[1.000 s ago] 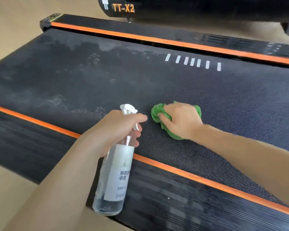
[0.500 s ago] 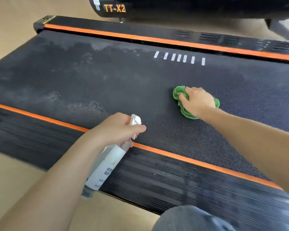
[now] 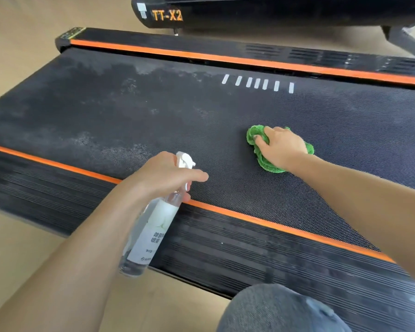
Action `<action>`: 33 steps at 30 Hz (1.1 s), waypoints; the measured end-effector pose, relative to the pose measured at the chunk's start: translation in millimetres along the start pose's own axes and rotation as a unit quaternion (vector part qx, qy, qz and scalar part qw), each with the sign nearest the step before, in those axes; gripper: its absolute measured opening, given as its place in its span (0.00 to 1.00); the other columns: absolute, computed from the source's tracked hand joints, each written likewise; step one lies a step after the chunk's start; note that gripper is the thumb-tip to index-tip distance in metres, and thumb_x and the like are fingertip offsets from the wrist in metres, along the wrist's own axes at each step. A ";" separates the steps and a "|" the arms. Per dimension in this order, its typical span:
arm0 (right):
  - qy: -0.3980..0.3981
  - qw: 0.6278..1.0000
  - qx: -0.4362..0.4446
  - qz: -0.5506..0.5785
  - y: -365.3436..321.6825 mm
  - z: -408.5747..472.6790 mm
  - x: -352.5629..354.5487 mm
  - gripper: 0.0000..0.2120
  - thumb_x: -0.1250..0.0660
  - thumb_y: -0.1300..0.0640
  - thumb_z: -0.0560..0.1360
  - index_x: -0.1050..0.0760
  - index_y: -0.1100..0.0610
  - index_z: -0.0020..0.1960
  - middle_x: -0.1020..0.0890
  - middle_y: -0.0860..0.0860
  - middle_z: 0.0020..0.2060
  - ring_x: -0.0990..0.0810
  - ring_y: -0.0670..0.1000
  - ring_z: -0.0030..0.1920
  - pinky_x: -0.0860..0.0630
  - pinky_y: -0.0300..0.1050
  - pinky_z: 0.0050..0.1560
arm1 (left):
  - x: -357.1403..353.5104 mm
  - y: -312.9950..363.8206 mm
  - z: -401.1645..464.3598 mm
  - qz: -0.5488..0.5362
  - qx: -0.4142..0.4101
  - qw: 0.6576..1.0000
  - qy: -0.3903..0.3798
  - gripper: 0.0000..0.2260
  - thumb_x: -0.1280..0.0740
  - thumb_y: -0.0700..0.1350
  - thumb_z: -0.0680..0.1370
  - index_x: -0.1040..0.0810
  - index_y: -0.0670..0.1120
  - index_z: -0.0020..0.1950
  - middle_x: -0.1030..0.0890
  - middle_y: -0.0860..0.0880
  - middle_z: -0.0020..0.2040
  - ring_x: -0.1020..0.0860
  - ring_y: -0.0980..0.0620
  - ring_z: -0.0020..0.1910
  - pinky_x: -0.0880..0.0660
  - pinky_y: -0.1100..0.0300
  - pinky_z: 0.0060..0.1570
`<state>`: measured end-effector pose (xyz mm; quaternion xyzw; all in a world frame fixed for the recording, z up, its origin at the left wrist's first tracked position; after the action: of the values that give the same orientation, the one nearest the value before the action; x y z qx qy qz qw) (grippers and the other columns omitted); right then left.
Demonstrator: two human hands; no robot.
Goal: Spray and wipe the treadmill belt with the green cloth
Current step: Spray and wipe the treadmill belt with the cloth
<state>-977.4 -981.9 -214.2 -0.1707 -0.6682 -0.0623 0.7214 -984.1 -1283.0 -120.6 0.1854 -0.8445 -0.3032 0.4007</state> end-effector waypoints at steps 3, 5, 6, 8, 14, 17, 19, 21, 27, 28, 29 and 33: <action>-0.010 1.000 0.003 0.006 1.3 -1.3 2.5 0.22 0.49 0.41 0.83 0.28 0.57 0.59 0.22 0.57 0.55 0.25 0.61 0.57 0.32 0.50 0.46 | -3.1 -3.8 -5.5 -0.013 0.004 0.998 -0.053 0.18 0.22 0.56 0.73 0.18 0.42 0.39 0.13 0.46 0.39 0.11 0.48 0.41 0.23 0.54 0.44; -0.019 1.000 0.000 0.010 0.8 -1.6 4.2 0.22 0.50 0.41 0.83 0.28 0.57 0.58 0.22 0.57 0.55 0.25 0.61 0.57 0.31 0.51 0.47 | -5.9 -3.9 -6.7 -0.020 0.008 0.998 -0.063 0.16 0.21 0.52 0.74 0.21 0.43 0.36 0.16 0.46 0.34 0.13 0.51 0.36 0.22 0.54 0.44; -0.024 1.000 -0.001 0.012 0.5 -1.3 4.6 0.22 0.50 0.41 0.83 0.28 0.57 0.58 0.22 0.57 0.55 0.25 0.61 0.57 0.30 0.51 0.48 | -6.9 -2.9 -6.8 -0.021 0.010 0.998 -0.061 0.16 0.22 0.50 0.74 0.23 0.43 0.35 0.18 0.47 0.32 0.14 0.51 0.34 0.22 0.54 0.43; -0.033 0.999 -0.003 0.017 0.7 -1.0 5.8 0.21 0.50 0.41 0.83 0.28 0.57 0.57 0.22 0.56 0.55 0.25 0.60 0.57 0.30 0.52 0.49 | -8.3 0.8 -7.2 -0.026 0.001 0.998 -0.054 0.16 0.22 0.49 0.74 0.24 0.44 0.34 0.19 0.47 0.30 0.15 0.50 0.32 0.23 0.56 0.41; -0.040 0.999 -0.004 0.018 1.2 -0.4 7.4 0.20 0.50 0.41 0.83 0.29 0.56 0.54 0.22 0.56 0.54 0.25 0.60 0.57 0.29 0.53 0.51 | -22.9 5.0 -14.3 -0.023 -0.034 0.996 -0.082 0.13 0.20 0.49 0.74 0.18 0.42 0.41 0.14 0.46 0.35 0.16 0.56 0.31 0.25 0.63 0.31; -0.035 0.999 -0.003 0.013 0.5 -0.9 6.9 0.22 0.50 0.41 0.83 0.28 0.57 0.59 0.22 0.56 0.57 0.25 0.61 0.58 0.29 0.52 0.51 | -31.4 14.2 -13.1 -0.018 -0.045 0.994 -0.097 0.14 0.22 0.45 0.74 0.23 0.43 0.33 0.18 0.47 0.30 0.15 0.51 0.32 0.25 0.62 0.31; -0.038 0.999 -0.002 0.009 0.5 -0.6 7.2 0.22 0.50 0.41 0.83 0.28 0.57 0.61 0.22 0.56 0.57 0.25 0.61 0.59 0.29 0.52 0.51 | -35.6 21.4 -14.5 -0.029 -0.041 0.993 -0.110 0.16 0.22 0.46 0.75 0.23 0.44 0.31 0.17 0.46 0.30 0.16 0.50 0.31 0.23 0.59 0.36; -0.043 0.999 0.000 0.007 1.5 -0.1 7.9 0.22 0.50 0.41 0.83 0.28 0.57 0.60 0.23 0.56 0.57 0.25 0.61 0.58 0.30 0.52 0.49 | -41.2 23.1 -17.5 -0.017 -0.036 0.990 -0.136 0.15 0.21 0.49 0.74 0.21 0.43 0.33 0.14 0.45 0.33 0.16 0.51 0.31 0.23 0.60 0.39; -0.047 0.999 0.006 0.000 5.5 -0.1 8.9 0.22 0.50 0.41 0.83 0.28 0.56 0.57 0.22 0.56 0.55 0.24 0.60 0.55 0.32 0.50 0.46 | -50.3 17.1 -20.3 0.005 -0.030 0.988 -0.154 0.19 0.21 0.47 0.73 0.24 0.47 0.25 0.13 0.42 0.47 0.14 0.48 0.33 0.24 0.59 0.37; -0.047 0.999 0.006 -0.002 5.7 -0.3 8.9 0.21 0.50 0.41 0.83 0.28 0.56 0.57 0.22 0.55 0.55 0.24 0.60 0.55 0.32 0.49 0.46 | -50.3 18.5 -21.2 -0.003 -0.030 0.987 -0.156 0.19 0.22 0.46 0.74 0.24 0.47 0.26 0.14 0.42 0.40 0.14 0.49 0.32 0.24 0.60 0.37; -0.046 0.999 0.007 -0.004 5.8 -0.7 9.0 0.21 0.50 0.41 0.83 0.28 0.56 0.57 0.22 0.55 0.55 0.24 0.60 0.55 0.32 0.50 0.46 | -50.1 20.1 -22.2 -0.011 -0.029 0.987 -0.160 0.17 0.22 0.46 0.74 0.24 0.45 0.29 0.17 0.43 0.34 0.15 0.50 0.31 0.24 0.60 0.37; -0.053 0.999 0.007 -0.006 6.1 -1.7 9.7 0.21 0.51 0.40 0.83 0.29 0.55 0.55 0.23 0.54 0.52 0.24 0.59 0.54 0.31 0.50 0.46 | -52.8 20.3 -26.6 -0.026 -0.042 0.985 -0.165 0.14 0.20 0.49 0.74 0.21 0.44 0.40 0.18 0.48 0.36 0.15 0.52 0.34 0.23 0.61 0.34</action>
<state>-972.9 -975.5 -205.7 -0.1644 -0.7071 -0.0530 0.6857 -932.3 -1248.2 -123.9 0.1381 -0.8804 -0.3749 0.2555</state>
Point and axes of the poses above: each hand's wrist, its own z-axis towards the middle knuckle, its own x-axis out of the back of the hand, y = z × x, the point moved 1 cm from there along z, towards the middle knuckle
